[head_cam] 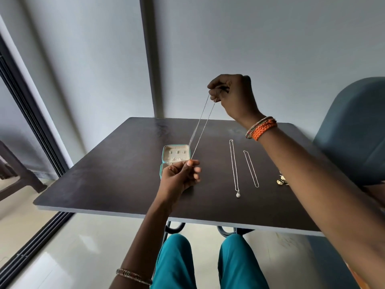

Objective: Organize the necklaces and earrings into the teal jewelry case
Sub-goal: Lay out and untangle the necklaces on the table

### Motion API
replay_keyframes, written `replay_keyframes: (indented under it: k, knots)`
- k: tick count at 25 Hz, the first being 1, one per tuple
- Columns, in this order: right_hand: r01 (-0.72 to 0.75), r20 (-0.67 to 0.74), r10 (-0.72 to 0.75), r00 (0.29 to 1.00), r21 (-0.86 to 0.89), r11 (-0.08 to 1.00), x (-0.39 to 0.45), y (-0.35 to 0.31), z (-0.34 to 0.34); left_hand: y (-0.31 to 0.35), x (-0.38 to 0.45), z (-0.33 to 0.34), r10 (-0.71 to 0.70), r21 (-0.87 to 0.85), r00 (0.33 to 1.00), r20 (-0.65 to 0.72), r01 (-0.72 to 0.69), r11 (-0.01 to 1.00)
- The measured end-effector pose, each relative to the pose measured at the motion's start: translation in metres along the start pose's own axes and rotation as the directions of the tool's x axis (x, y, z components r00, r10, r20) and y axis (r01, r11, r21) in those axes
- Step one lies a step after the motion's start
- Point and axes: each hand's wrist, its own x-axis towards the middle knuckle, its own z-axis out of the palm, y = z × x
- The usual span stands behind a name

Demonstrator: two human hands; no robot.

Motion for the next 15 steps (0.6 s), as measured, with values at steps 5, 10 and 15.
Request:
replay_keyframes:
  k: [5,10,15]
  knots:
    - [-0.083,0.068,0.104,0.992,-0.257,0.963,-0.008,0.048,0.004,-0.012,-0.012,0.018,-0.084,0.384,0.994,-0.065,0.103,0.918]
    - [-0.193,0.246,0.317,0.916,-0.424,0.885,-0.026,0.125,0.031,-0.03,0.005,0.04,-0.253,0.661,0.954,-0.158,0.293,0.691]
    - [-0.209,0.32,0.422,0.848,-0.529,0.822,-0.041,0.176,0.049,-0.041,0.033,0.045,-0.334,0.771,0.917,-0.218,0.371,0.518]
